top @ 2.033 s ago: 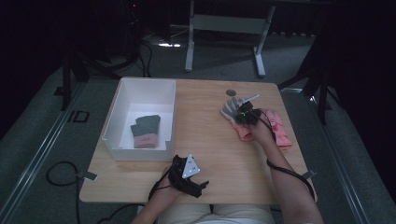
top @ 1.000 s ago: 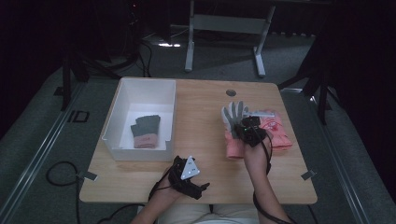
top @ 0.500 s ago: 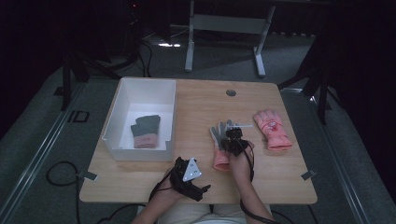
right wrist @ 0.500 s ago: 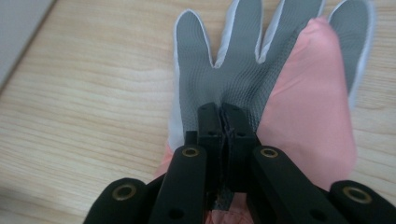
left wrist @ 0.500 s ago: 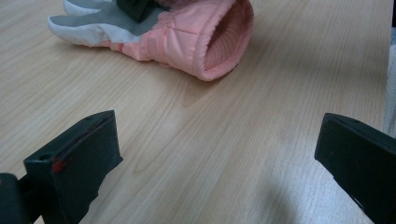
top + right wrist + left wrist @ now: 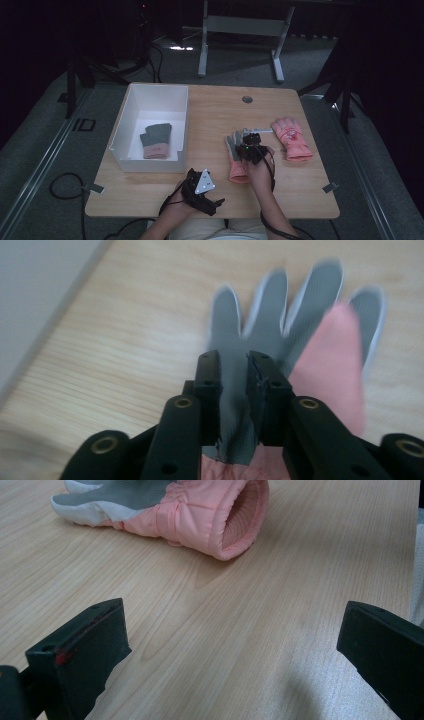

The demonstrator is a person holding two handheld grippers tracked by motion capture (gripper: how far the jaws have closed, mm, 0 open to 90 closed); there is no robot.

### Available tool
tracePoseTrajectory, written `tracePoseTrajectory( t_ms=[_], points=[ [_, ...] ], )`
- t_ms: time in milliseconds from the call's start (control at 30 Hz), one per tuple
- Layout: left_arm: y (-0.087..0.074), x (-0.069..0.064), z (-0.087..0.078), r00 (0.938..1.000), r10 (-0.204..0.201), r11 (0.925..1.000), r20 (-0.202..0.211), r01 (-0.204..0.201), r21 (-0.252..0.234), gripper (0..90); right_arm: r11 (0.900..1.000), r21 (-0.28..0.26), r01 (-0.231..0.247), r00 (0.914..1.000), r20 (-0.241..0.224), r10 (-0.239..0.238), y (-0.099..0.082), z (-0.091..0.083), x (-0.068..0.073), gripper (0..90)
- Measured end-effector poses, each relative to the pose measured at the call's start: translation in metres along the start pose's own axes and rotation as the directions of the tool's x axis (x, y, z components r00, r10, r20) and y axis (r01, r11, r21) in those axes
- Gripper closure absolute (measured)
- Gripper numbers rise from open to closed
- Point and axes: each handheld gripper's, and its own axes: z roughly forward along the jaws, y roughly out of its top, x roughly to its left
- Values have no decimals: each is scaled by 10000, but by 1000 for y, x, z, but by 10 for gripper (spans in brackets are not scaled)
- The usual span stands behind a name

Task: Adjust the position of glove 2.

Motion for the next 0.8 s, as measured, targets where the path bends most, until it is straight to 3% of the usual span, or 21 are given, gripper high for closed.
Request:
tracePoseTrajectory(
  t_ms=[67,133,167,333,367,433,467,533,700,733,767,800],
  points=[
    [0,0,0,10000,12,10000,6,-12,23,0,9998,-148,95,9999,-56,-96,3,-5,-1,733],
    [0,0,0,10000,16,10000,27,-16,30,0,9974,-668,265,9993,-242,-282,12,-23,-6,715],
    [0,0,0,10000,-6,10000,30,6,2,0,9937,-968,561,9980,-236,-586,19,-36,-14,692],
    [-1,1,0,10000,-34,10000,22,34,-12,0,9789,-1672,1173,9897,-621,-1292,33,-60,-46,657],
    [-1,1,0,10000,-74,10000,43,74,-13,0,9772,-1745,1206,9871,-834,-1367,35,-62,-54,657],
    [-1,1,0,10000,-83,10000,31,83,8,0,9783,-1731,1140,9884,-799,-1293,38,-65,-62,665],
    [-1,2,0,10000,-60,10000,40,60,25,0,9709,-1969,1364,9850,-779,-1541,41,-70,-77,661],
    [-1,2,0,10000,-56,10000,25,56,20,0,9679,-2046,1457,9839,-725,-1634,43,-73,-84,660],
    [-1,2,0,10000,-60,10000,35,60,-60,0,9583,-1909,2125,9765,54,-2155,48,-73,-126,620],
    [-1,2,0,10000,-60,10000,35,60,-60,0,9583,-1909,2125,9765,54,-2155,48,-73,-126,620],
    [-1,2,0,9999,-95,9999,44,95,-33,0,9520,-1995,2323,9712,-64,-2384,48,-71,-136,620],
    [-1,2,0,10000,-86,10000,33,86,-34,0,9519,-1773,2498,9671,-23,-2543,49,-66,-158,620]
  ],
)
